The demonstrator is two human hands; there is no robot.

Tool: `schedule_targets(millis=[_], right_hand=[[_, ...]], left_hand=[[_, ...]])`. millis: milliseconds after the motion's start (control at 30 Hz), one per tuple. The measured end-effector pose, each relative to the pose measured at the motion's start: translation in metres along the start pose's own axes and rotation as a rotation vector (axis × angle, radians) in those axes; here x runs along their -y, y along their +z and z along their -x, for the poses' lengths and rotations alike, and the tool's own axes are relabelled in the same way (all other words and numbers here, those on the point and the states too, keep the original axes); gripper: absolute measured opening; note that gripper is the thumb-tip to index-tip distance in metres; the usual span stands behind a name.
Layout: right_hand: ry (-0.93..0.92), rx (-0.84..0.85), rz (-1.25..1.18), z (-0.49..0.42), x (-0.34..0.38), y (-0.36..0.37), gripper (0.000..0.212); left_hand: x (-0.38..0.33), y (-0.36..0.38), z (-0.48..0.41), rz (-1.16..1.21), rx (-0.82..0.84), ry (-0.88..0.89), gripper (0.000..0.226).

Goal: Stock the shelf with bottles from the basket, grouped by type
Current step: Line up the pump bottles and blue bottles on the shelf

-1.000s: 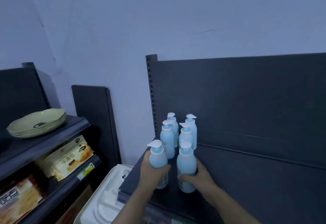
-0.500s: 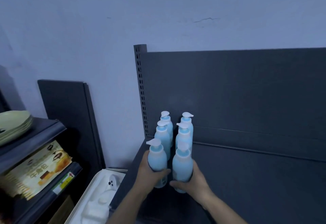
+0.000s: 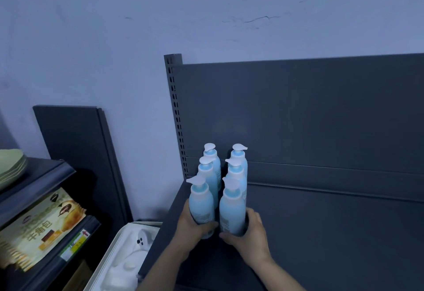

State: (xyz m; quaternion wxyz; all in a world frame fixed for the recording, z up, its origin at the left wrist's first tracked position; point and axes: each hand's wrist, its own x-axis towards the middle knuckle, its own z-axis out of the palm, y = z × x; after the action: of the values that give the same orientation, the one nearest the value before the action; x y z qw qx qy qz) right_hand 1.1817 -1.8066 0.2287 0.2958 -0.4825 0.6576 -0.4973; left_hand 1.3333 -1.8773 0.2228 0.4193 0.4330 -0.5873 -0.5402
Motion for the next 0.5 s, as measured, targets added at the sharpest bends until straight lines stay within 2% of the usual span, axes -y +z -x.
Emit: schedule_targets(millis=[267,367,433,467,500], right_hand=[[0.021,0.011,-0.076,-0.005,-0.01,-0.001,0.063],[-0.018,0.063,-0.065,-0.001,-0.011,-0.006,0.073],[-0.053,0.097,-0.035,0.004,-0.011,-0.017,0.079],[-0.078,0.086,-0.013,0.005,-0.006,-0.026,0.076],[-0.118,0.048,0.008,0.006,0.003,-0.038,0.069]], left_hand=[[0.005,0.001,-0.008,0.017,0.021,0.033,0.079],[0.0,-0.005,-0.002,-0.027,0.025,0.045,0.097],[-0.01,-0.011,0.007,-0.098,-0.059,0.043,0.122],[-0.02,-0.013,0.013,-0.135,-0.149,0.065,0.127],[-0.037,-0.014,0.019,-0.16,-0.259,0.121,0.124]])
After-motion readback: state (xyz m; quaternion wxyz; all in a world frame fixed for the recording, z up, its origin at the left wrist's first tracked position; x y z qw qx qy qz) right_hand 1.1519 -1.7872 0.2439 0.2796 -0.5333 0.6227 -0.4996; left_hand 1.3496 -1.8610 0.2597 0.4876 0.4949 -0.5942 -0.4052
